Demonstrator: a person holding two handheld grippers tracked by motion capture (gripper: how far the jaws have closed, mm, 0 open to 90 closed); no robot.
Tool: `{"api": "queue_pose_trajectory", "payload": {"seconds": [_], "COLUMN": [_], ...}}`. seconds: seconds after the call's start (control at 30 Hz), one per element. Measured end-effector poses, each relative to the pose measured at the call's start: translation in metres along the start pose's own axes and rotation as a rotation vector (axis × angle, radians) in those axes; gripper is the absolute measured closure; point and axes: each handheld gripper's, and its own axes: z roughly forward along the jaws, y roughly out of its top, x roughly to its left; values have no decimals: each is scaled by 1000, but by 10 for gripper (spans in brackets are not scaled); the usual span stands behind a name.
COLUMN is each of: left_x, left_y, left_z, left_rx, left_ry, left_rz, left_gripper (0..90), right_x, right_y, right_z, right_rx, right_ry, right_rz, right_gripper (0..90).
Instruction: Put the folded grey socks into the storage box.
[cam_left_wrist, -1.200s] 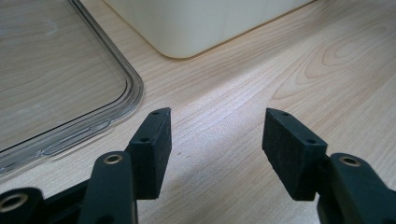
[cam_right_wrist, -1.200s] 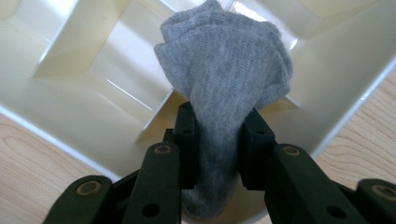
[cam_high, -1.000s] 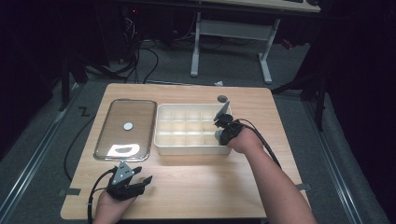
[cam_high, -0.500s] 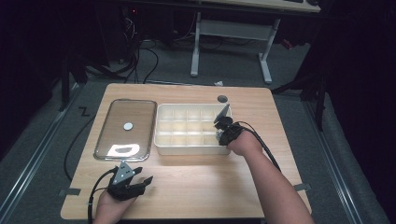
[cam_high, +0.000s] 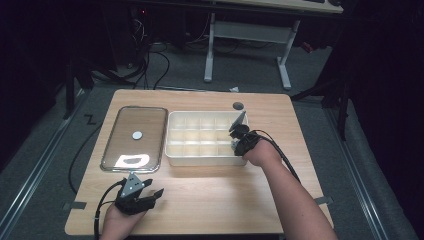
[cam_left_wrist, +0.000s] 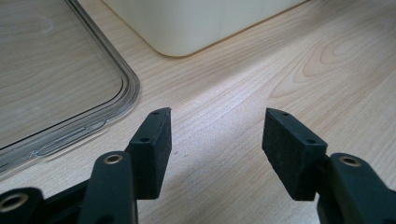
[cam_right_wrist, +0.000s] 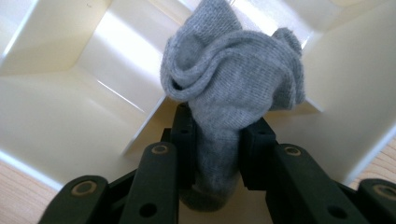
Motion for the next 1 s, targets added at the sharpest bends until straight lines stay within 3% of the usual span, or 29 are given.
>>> {"api": "queue_pose_trajectory", "payload": {"seconds": [0.1, 0.3, 0.43, 0.57, 0.67, 0.8, 0.9, 1.0], "left_x": [0, 0, 1, 0, 0, -1, -2, -2], "left_y": [0, 0, 0, 0, 0, 1, 0, 0], "left_z": [0, 0, 0, 1, 1, 1, 1, 1], "left_rx": [-1, -2, -1, 0, -1, 7, 3, 5], "left_ry": [-1, -2, -4, -6, -5, -7, -5, -4], "left_rz": [-2, -2, -5, -2, -2, 5, 4, 7], "left_gripper": [431, 431, 431, 431, 431, 431, 432, 431], "right_x": [0, 2, 1, -5, -6, -4, -2, -2], "right_y": [0, 3, 2, 0, -3, -7, -9, -9], "right_z": [-2, -6, -11, -27, -37, -48, -46, -41], "right_rx": [5, 12, 6, -46, -61, -64, -58, -44], "right_ry": [3, 1, -3, 16, 24, 57, 22, 4], "right_rz": [9, -18, 0, 9, 1, -14, -30, -7], "right_gripper": [675, 606, 566, 571, 610, 795, 869, 882]}}
